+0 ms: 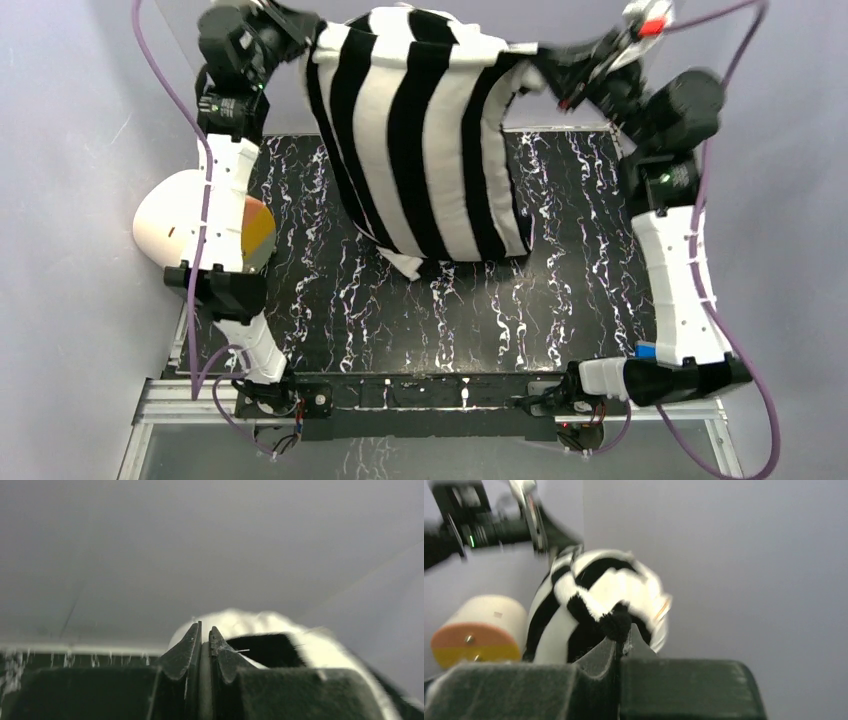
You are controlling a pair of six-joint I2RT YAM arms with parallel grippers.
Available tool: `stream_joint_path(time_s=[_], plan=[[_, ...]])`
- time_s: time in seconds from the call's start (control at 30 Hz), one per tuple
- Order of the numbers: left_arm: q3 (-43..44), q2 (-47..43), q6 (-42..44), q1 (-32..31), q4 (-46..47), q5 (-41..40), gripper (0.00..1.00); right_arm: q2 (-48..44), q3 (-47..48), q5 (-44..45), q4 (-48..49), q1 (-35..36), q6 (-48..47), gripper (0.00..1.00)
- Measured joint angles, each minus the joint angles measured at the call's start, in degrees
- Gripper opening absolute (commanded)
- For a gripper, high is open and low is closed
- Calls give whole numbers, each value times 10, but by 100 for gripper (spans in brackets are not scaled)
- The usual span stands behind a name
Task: Put the pillow into the pillowcase
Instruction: Smooth out the pillow at the center of the board.
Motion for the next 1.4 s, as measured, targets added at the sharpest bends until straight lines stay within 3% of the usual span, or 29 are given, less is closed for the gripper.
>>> stream_joint_path(time_s=[0.1,0.17,0.23,0.3,0.33,0.47,0.53,0.6,0.67,0.73,0.8,0.87,0.97,1.0,1.07,1.13,1.2,1.3,1.4], plan=[[-256,-112,-40,-17,71,8,0,67,199,3,-55,10,-44,0],[-311,-158,-42,-82,101,5,0,153,369,0,-109,-10,-61,0],[-301,-183,-26,-156,125,6,0,211,455,3,-130,-43,-60,0],[-206,-168,8,-194,101,-1,0,226,443,3,-122,-71,-39,0],[-139,-144,21,-191,86,-5,0,207,384,-1,-97,-77,-17,0],[113,-1,-24,-69,4,56,0,56,47,16,31,-44,53,0],[63,3,-45,-15,5,63,0,19,7,23,20,-23,50,0],[-101,-50,-70,9,45,53,0,38,81,30,-24,-9,19,0],[-249,-111,-78,-22,73,37,0,110,243,16,-83,-7,-10,0],[-294,-138,-70,-100,80,34,0,189,402,-36,-154,-2,-23,0],[-260,-137,-30,-169,85,9,0,244,500,-30,-156,-10,-31,0],[-144,-96,19,-184,50,-29,0,229,457,-37,-129,-31,-7,0],[98,9,0,-86,30,-14,0,92,170,-31,14,-22,59,0],[129,25,-20,-36,14,5,0,49,88,-17,52,-2,61,0],[95,15,-45,30,-4,30,0,10,39,-2,50,36,38,0],[-76,-61,-76,59,43,38,0,30,107,23,4,51,-11,0],[-239,-149,-102,59,82,50,0,100,241,21,-57,35,-37,0],[-272,-209,-117,42,97,79,0,215,427,17,-96,-5,-47,0],[-220,-240,-115,34,123,95,0,218,402,18,-74,-43,-36,0]])
